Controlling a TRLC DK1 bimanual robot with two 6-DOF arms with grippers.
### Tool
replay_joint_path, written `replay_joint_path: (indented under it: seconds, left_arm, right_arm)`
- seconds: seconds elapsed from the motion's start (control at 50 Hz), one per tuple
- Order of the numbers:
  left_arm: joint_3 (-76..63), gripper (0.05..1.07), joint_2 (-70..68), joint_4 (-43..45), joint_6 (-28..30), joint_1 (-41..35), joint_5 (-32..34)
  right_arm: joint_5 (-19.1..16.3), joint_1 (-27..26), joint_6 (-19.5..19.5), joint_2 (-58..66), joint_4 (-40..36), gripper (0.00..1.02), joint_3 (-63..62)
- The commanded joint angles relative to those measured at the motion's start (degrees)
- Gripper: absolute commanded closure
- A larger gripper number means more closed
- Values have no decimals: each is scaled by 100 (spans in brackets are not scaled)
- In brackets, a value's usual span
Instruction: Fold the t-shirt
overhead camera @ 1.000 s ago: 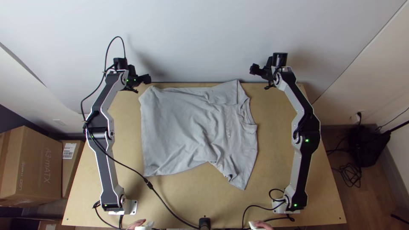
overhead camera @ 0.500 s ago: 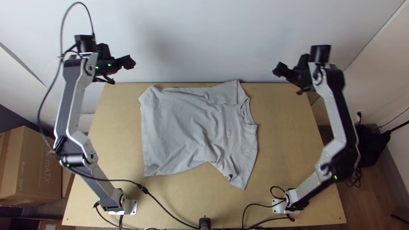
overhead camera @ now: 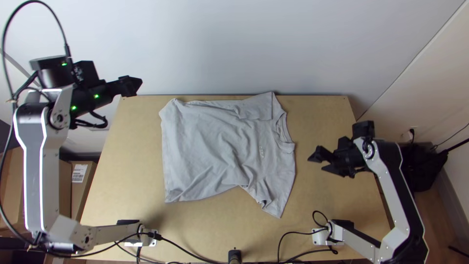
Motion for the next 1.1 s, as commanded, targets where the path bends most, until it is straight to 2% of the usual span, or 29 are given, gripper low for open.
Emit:
replay_joint_path:
  seconds: [0.0, 0.12, 0.58, 0.76, 1.08]
  left_arm:
    - [-219, 10, -405, -73, -146, -4, 46]
    - [-315, 10, -652, -144, -128, -4, 37]
    - [-447, 10, -906, -231, -76, 84, -51]
    - [-544, 10, -1012, -240, -67, 128, -121]
    - [-922, 10, -1311, -302, 65, 207, -121]
  right_arm:
    - [-245, 124, -90, -277, -28, 31, -650]
    - [-271, 221, -98, -242, 297, 50, -1160]
    - [-271, 1161, -46, 496, 1202, 50, -2249]
    - [-262, 1337, -37, 839, 1571, 50, -2443]
    - [-245, 2172, 499, 1445, 2239, 50, -2460]
